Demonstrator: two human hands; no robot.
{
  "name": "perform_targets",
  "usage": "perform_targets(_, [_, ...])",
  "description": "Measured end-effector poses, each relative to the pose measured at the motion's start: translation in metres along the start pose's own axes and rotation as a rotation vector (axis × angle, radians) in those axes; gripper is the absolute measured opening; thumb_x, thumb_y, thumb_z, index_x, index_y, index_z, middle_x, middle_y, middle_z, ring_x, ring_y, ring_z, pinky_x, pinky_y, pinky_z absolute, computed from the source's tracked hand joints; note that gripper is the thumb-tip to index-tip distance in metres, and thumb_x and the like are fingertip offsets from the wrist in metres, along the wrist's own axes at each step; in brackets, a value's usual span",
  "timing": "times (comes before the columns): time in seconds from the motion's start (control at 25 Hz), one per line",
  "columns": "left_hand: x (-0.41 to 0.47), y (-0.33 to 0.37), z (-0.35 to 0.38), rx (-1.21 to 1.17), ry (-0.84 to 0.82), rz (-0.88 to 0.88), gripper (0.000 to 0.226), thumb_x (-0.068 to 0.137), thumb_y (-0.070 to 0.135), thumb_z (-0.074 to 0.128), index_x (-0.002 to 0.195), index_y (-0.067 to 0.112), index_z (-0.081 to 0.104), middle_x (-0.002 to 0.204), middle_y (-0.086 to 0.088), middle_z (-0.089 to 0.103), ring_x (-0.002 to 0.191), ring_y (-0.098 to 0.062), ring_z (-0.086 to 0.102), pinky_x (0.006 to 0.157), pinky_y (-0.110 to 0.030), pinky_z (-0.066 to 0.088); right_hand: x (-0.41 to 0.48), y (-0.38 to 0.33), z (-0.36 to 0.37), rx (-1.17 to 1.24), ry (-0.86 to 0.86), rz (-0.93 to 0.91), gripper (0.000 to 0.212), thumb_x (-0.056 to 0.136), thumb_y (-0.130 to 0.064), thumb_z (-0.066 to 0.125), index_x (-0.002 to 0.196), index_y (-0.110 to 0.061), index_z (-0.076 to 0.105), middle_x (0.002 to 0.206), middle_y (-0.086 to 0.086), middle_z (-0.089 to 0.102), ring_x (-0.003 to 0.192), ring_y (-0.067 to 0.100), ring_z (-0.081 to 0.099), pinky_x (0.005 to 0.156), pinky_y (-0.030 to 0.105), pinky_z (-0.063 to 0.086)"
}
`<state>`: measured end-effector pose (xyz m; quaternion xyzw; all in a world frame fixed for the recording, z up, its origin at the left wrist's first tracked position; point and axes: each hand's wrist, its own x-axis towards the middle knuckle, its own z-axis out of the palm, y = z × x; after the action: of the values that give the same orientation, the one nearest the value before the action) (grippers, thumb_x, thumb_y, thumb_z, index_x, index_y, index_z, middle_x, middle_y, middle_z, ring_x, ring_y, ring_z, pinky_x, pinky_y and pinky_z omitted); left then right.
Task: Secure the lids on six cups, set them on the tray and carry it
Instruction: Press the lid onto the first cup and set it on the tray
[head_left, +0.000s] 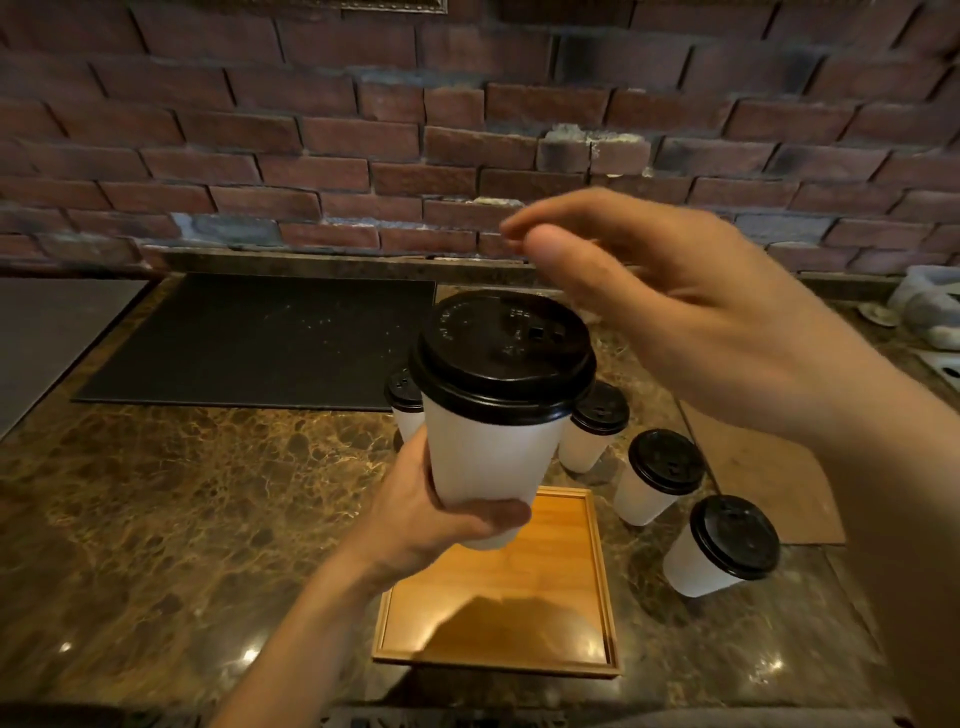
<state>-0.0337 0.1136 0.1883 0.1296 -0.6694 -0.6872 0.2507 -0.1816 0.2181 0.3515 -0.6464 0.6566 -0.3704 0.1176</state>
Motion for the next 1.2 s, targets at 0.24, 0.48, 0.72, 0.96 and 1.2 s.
perform_targets(0.24, [0.001, 0.000, 0.013, -0.012, 0.037, 0.066, 0.057, 0.053, 0.038, 0.087, 0.102, 0.051, 0.060, 0.100, 0.013, 0.068, 0.093, -0.007, 0.066, 0.067, -0.017, 0.054, 0.008, -0.016, 0.037, -0.454, -0.152, 0.067, 0.064, 0.086, -0.075, 0.033, 0.133, -0.034, 0.049, 0.121, -0.013, 0.055, 0.108, 0.011, 0.052, 0.086, 0.035, 0.049])
perform_targets(0.48, [0.001, 0.005, 0.012, 0.015, 0.055, 0.111, 0.058, 0.045, 0.050, 0.088, 0.094, 0.059, 0.059, 0.094, 0.021, 0.068, 0.087, 0.000, 0.066, 0.061, -0.015, 0.053, 0.010, -0.010, 0.046, -0.351, -0.003, -0.050, 0.035, 0.090, -0.058, 0.051, 0.113, -0.034, 0.064, 0.104, -0.013, 0.061, 0.094, 0.012, 0.058, 0.077, 0.038, 0.052])
perform_targets(0.72, [0.012, 0.017, -0.004, 0.011, -0.235, 0.017, 0.086, 0.053, 0.026, 0.086, 0.126, 0.007, 0.046, 0.114, -0.010, 0.063, 0.105, -0.024, 0.063, 0.083, -0.038, 0.054, 0.017, 0.006, 0.024, 0.014, -0.224, -0.300, 0.026, 0.089, -0.027, 0.065, 0.112, -0.015, 0.070, 0.114, -0.003, 0.066, 0.104, 0.011, 0.062, 0.084, 0.027, 0.051])
perform_targets(0.96, [0.010, 0.014, 0.001, -0.020, -0.292, -0.084, 0.082, 0.052, 0.022, 0.088, 0.124, 0.009, 0.051, 0.113, -0.007, 0.063, 0.106, -0.024, 0.061, 0.081, -0.036, 0.054, 0.014, 0.004, 0.021, -0.026, -0.353, -0.239, 0.032, 0.089, -0.032, 0.064, 0.118, -0.020, 0.068, 0.119, -0.006, 0.064, 0.108, 0.009, 0.060, 0.087, 0.029, 0.051])
perform_targets(1.2, [0.013, 0.015, 0.027, 0.055, 0.149, 0.104, 0.084, 0.047, 0.037, 0.084, 0.122, 0.020, 0.051, 0.101, 0.017, 0.069, 0.094, 0.000, 0.066, 0.064, -0.013, 0.052, 0.012, -0.012, 0.056, -0.595, 0.097, 0.233, 0.049, 0.094, -0.067, 0.033, 0.120, -0.034, 0.058, 0.109, -0.006, 0.060, 0.099, 0.023, 0.057, 0.071, 0.036, 0.038])
